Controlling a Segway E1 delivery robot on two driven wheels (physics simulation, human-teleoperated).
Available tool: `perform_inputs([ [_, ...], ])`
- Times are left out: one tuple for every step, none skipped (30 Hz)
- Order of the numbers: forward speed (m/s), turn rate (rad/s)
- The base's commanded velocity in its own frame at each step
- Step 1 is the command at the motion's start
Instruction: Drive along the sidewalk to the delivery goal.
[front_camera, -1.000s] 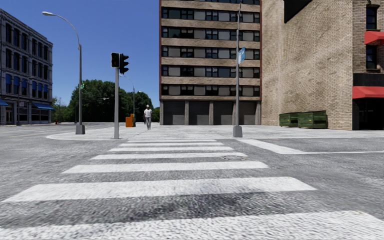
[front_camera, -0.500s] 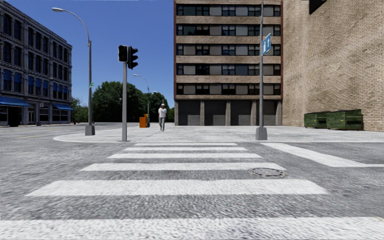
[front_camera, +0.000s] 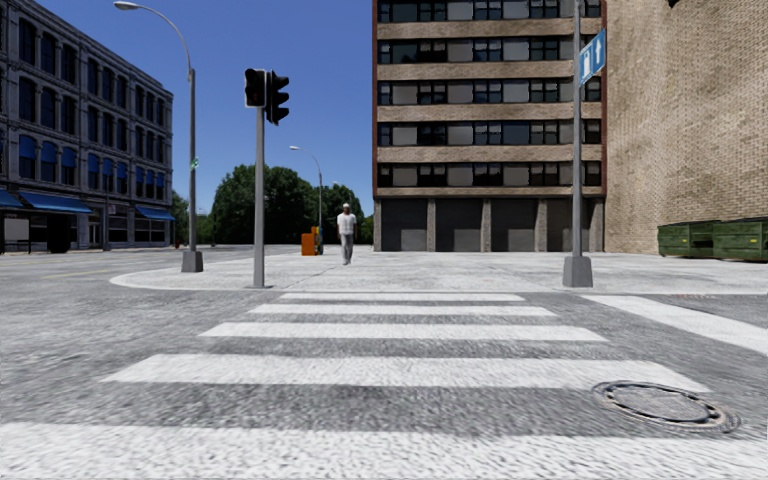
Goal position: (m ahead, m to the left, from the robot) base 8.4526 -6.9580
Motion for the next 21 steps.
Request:
perform_inputs([
  [2.0,0.0],
  [2.0,0.0],
  [2.0,0.0],
  [2.0,0.0],
  [2.0,0.0],
  [2.0,0.0],
  [2.0,0.0],
  [2.0,0.0],
  [2.0,0.0],
  [2.0,0.0],
  [2.0,0.0],
  [2.0,0.0],
  [2.0,0.0],
  [2.0,0.0],
  [2.0,0.0],
  [2.0,0.0],
  [2.0,0.0],
  [2.0,-0.02],
  [2.0,-0.02],
  [2.0,-0.11],
  [2.0,-0.16],
])
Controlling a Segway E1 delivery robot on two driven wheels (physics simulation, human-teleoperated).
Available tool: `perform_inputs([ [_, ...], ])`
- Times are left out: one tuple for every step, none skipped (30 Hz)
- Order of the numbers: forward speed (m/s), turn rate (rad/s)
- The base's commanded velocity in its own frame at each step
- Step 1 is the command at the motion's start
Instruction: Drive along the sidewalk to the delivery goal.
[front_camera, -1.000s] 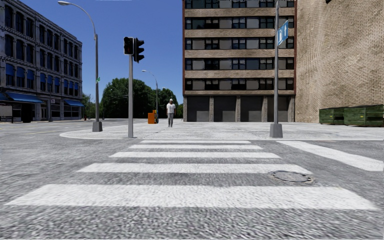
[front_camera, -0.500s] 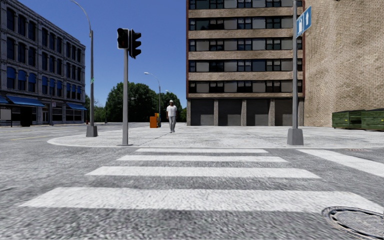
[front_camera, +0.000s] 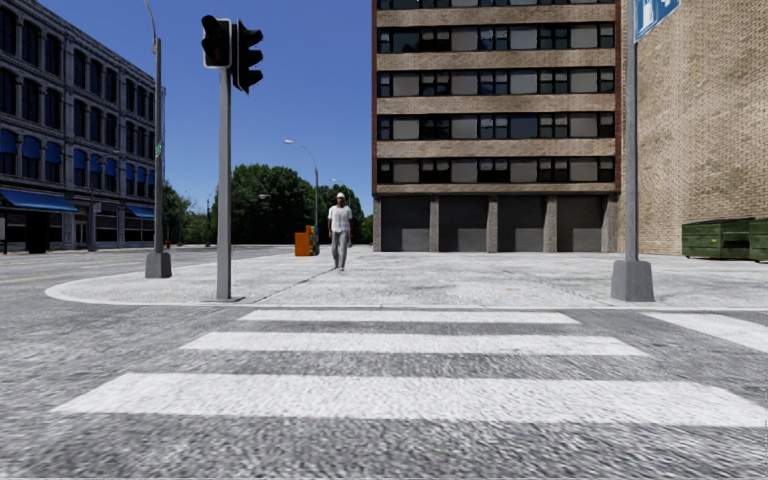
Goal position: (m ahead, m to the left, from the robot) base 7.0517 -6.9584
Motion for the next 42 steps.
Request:
perform_inputs([
  [2.0,-0.16],
  [2.0,-0.21],
  [2.0,-0.24],
  [2.0,-0.29],
  [2.0,-0.29],
  [2.0,-0.31],
  [2.0,-0.31],
  [2.0,-0.32],
  [2.0,-0.32],
  [2.0,-0.32],
  [2.0,-0.32],
  [2.0,-0.32],
  [2.0,-0.32],
  [2.0,-0.32],
  [2.0,-0.32],
  [2.0,-0.32],
  [2.0,-0.32],
  [2.0,-0.32],
  [2.0,-0.22],
  [2.0,-0.22],
  [2.0,-0.01],
  [2.0,0.0],
  [2.0,0.0],
  [2.0,0.0],
  [2.0,0.0],
  [2.0,0.0],
  [2.0,0.0],
  [2.0,0.0],
  [2.0,0.0],
  [2.0,0.0],
  [2.0,-0.09],
  [2.0,-0.18],
  [2.0,-0.21],
  [2.0,-0.21],
  [2.0,-0.22],
  [2.0,-0.22],
  [2.0,-0.22],
  [2.0,-0.22],
  [2.0,-0.25],
  [2.0,-0.3],
  [2.0,-0.3],
  [2.0,-0.41],
])
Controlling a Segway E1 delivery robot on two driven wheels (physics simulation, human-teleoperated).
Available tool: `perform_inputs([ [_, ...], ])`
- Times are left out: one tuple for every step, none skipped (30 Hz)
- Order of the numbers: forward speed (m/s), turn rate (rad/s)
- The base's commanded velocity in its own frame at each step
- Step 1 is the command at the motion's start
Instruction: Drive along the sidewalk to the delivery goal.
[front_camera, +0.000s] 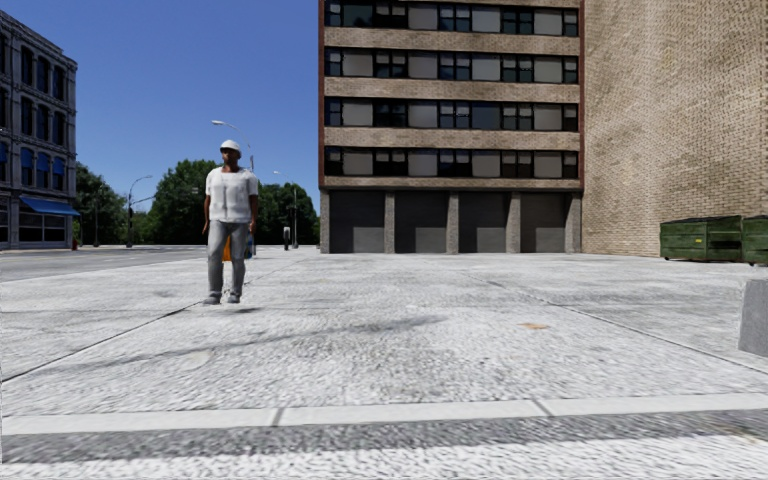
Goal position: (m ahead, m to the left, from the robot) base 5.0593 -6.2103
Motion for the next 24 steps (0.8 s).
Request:
perform_inputs([
  [2.0,-0.43],
  [2.0,-0.44],
  [2.0,-0.44],
  [2.0,-0.44],
  [2.0,-0.44],
  [2.0,-0.44],
  [2.0,-0.44],
  [2.0,-0.44],
  [2.0,-0.44],
  [2.0,-0.44],
  [2.0,-0.44],
  [2.0,-0.44],
  [2.0,-0.45],
  [2.0,-0.45],
  [2.0,-0.46],
  [2.0,-0.46],
  [2.0,-0.46],
  [2.0,-0.46],
  [2.0,-0.46],
  [2.0,-0.46],
  [2.0,-0.46],
  [2.0,-0.46],
  [2.0,-0.46],
  [2.0,-0.46],
])
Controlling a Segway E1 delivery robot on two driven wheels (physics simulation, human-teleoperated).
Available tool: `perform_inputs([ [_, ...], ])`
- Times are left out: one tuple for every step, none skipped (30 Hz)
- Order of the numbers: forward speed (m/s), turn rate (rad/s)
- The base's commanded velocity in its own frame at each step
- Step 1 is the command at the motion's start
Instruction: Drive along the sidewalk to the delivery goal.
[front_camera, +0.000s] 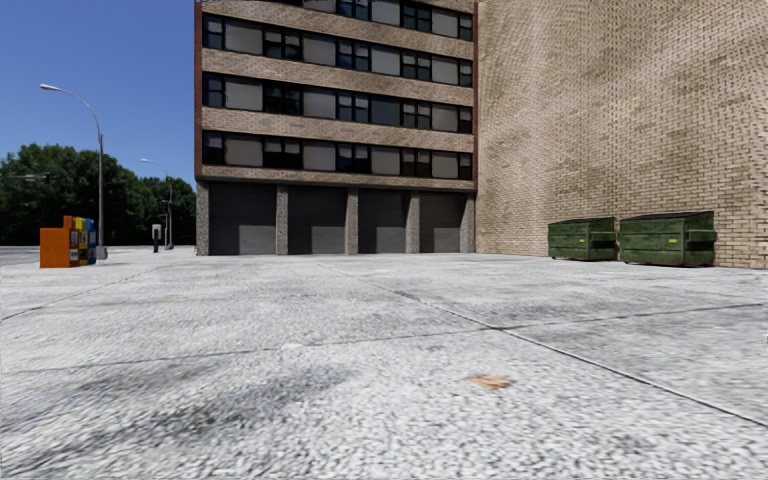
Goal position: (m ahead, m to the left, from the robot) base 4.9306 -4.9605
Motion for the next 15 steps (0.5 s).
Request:
perform_inputs([
  [2.0,-0.46],
  [2.0,-0.46],
  [2.0,-0.46],
  [2.0,-0.46],
  [2.0,-0.46],
  [2.0,-0.46],
  [2.0,-0.46],
  [2.0,-0.47],
  [2.0,-0.47],
  [2.0,-0.47],
  [2.0,-0.47],
  [2.0,-0.47],
  [2.0,-0.47],
  [2.0,-0.48],
  [1.99,-0.49],
])
